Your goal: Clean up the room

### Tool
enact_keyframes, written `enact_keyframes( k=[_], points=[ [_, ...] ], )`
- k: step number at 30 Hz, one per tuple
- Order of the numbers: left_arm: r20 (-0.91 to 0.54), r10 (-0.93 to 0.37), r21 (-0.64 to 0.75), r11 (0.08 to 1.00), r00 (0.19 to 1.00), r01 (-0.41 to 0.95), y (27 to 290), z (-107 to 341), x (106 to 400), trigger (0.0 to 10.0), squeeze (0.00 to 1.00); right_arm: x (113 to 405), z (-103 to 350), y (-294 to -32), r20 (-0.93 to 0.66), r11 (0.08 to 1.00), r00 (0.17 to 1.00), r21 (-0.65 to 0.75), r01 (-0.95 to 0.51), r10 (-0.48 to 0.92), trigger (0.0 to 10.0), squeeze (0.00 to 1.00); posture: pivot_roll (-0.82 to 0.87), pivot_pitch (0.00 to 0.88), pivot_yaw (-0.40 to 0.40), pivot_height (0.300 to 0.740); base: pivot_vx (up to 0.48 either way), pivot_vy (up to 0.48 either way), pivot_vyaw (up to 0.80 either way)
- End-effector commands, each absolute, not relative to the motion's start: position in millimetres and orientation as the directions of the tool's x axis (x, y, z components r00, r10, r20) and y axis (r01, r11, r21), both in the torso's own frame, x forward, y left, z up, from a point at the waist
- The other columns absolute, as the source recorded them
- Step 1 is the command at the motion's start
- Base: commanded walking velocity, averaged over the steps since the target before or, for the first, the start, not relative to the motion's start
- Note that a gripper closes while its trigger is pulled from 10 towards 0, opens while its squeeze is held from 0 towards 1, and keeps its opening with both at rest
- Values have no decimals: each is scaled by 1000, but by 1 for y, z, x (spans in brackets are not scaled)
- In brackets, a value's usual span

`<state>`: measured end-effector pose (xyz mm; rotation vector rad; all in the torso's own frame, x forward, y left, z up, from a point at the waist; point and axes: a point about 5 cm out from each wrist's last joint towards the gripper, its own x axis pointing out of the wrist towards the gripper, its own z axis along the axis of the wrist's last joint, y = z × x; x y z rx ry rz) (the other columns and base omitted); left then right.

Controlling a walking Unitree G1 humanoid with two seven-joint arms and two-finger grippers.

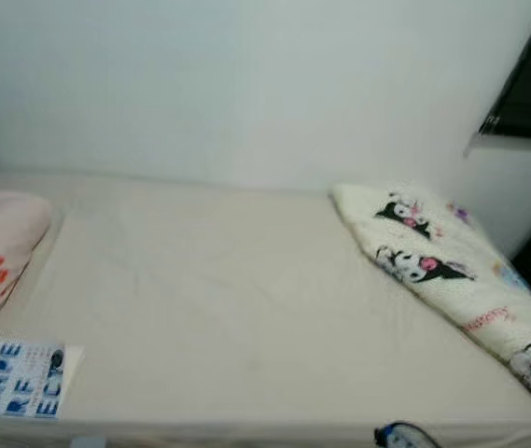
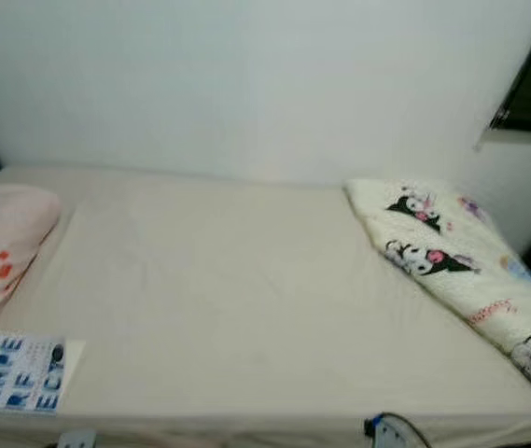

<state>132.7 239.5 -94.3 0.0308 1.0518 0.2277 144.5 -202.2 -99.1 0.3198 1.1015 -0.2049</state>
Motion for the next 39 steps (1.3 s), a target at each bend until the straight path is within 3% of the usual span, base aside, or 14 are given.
enact_keyframes(
  k=[1,18,24,31,39],
  points=[
    [-864,190,128,979,466,-161,238,-95,132,10000,0,148,-98,-201,-893,942,449,146,304,-6,10000,0,108,0,-145,740,0,-326,0],
    [-873,175,118,981,455,-152,233,-97,129,10000,0,148,-97,-205,-893,943,450,141,301,-10,10000,0,102,0,-150,740,0,-328,0],
    [-876,166,115,984,454,-138,232,-98,129,10000,0,153,-95,-204,-868,947,496,172,271,16,10000,0,98,0,-142,740,0,-457,0],
    [-875,158,118,986,458,-115,233,-97,132,10000,0,154,-94,-203,-860,951,509,187,246,37,10000,0,95,0,-142,740,0,-274,767],
    [-871,155,119,987,465,-106,234,-95,135,10000,0,154,-95,-205,-876,958,481,151,245,15,10000,0,97,0,-149,740,0,-360,0]
  ],
)
